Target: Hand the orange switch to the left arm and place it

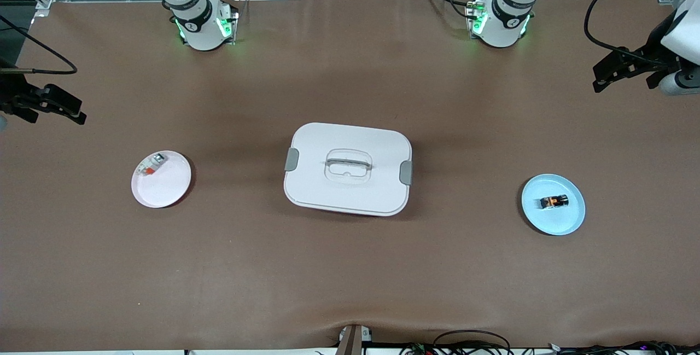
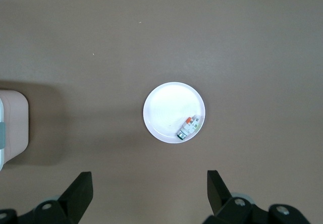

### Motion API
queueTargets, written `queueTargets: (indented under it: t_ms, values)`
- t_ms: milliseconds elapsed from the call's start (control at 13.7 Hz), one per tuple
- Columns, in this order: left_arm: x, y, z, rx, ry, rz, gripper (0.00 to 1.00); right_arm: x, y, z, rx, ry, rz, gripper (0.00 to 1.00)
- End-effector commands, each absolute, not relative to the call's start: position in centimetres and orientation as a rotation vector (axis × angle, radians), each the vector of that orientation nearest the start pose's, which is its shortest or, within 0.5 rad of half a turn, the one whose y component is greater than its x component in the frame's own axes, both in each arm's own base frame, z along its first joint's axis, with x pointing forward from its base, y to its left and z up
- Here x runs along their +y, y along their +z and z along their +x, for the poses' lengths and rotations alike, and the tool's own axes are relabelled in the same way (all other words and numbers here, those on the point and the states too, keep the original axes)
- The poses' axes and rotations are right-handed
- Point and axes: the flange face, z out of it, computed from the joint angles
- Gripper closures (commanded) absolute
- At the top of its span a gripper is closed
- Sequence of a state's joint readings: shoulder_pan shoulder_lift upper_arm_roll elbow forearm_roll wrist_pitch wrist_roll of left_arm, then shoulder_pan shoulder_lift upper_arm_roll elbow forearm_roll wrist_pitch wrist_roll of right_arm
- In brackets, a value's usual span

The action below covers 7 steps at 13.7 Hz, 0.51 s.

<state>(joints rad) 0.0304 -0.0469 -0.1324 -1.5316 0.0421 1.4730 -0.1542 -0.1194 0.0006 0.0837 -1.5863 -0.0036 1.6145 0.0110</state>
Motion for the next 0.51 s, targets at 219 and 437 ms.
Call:
queueTargets:
  t_ms: [219,437]
  values:
    - [-4.92,66.39,51.96,-0.100,0.018,-3.104,0.00,-2.25,62.89,55.27,0.058,-0.070,-3.145,0.00]
    - [-4.85,66.60,51.85,-0.069,0.014,-3.106,0.00,-2.17,62.80,55.32,0.055,-0.067,-3.145,0.00]
